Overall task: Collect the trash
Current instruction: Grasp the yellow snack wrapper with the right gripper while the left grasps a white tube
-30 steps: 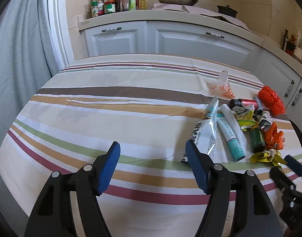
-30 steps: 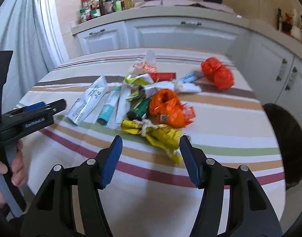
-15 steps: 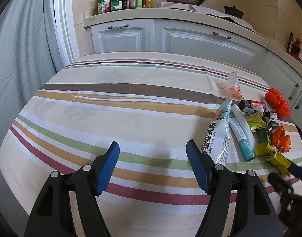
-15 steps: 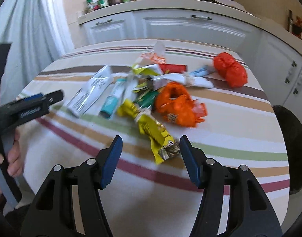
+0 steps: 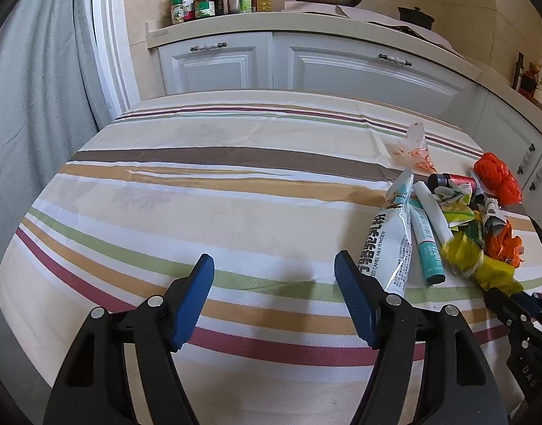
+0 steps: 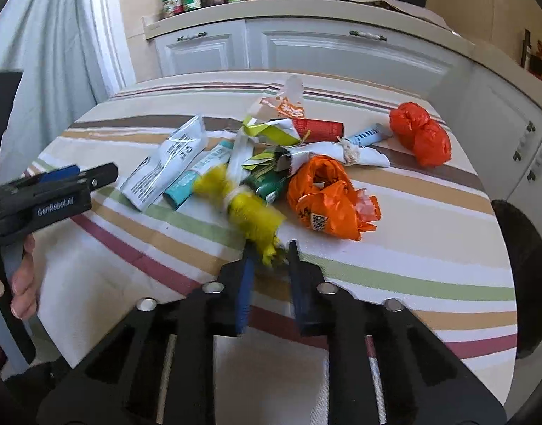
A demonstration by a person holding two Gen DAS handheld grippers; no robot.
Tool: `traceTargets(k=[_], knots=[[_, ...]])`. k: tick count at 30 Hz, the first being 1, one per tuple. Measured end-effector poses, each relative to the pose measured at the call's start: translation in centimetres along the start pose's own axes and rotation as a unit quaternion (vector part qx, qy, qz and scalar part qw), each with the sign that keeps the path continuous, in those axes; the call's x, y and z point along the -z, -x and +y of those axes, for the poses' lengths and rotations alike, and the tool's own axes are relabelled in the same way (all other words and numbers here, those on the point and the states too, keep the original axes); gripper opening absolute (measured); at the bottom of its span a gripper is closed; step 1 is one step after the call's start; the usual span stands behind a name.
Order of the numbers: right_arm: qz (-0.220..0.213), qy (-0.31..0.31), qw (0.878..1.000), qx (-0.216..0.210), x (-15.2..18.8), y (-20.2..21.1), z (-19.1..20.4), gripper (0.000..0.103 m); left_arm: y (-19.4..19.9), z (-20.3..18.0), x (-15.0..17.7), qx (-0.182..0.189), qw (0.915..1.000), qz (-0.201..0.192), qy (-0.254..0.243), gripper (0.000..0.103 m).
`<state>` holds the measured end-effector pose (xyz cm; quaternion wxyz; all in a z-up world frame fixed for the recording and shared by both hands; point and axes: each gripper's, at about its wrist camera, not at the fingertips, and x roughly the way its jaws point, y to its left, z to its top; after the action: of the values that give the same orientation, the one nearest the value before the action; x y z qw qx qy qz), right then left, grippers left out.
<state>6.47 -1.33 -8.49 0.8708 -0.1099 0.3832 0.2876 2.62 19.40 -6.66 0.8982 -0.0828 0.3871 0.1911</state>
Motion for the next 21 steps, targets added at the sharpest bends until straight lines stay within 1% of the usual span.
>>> traceTargets(k=[6,12,16,21], knots=[[-0.006,0.009,1.000,-0.010,0.7,0.5,0.5,0.008,0.1,-0.3,0.1,0.001,1.0000,0.001,-0.003,0.069],[-0.012,-0.007,1.000,-0.012,1.1,1.1,-0.2,0.007,0.0,-0.3,0.1,0.003,1.0000,0.002,-0.002,0.069],[-0.030,-0.013,0.999,-0.013,1.2,2.2,-0.4,0.006,0.3,-1.1,0.2,0.009,0.9999,-0.001,-0.011,0.069],[-0.059,-0.016,0.998,-0.010,0.7,4.0,-0.7,0.006,0.5,-2.3,0.4,0.025,0.9994,-0.002,-0.023,0.069]])
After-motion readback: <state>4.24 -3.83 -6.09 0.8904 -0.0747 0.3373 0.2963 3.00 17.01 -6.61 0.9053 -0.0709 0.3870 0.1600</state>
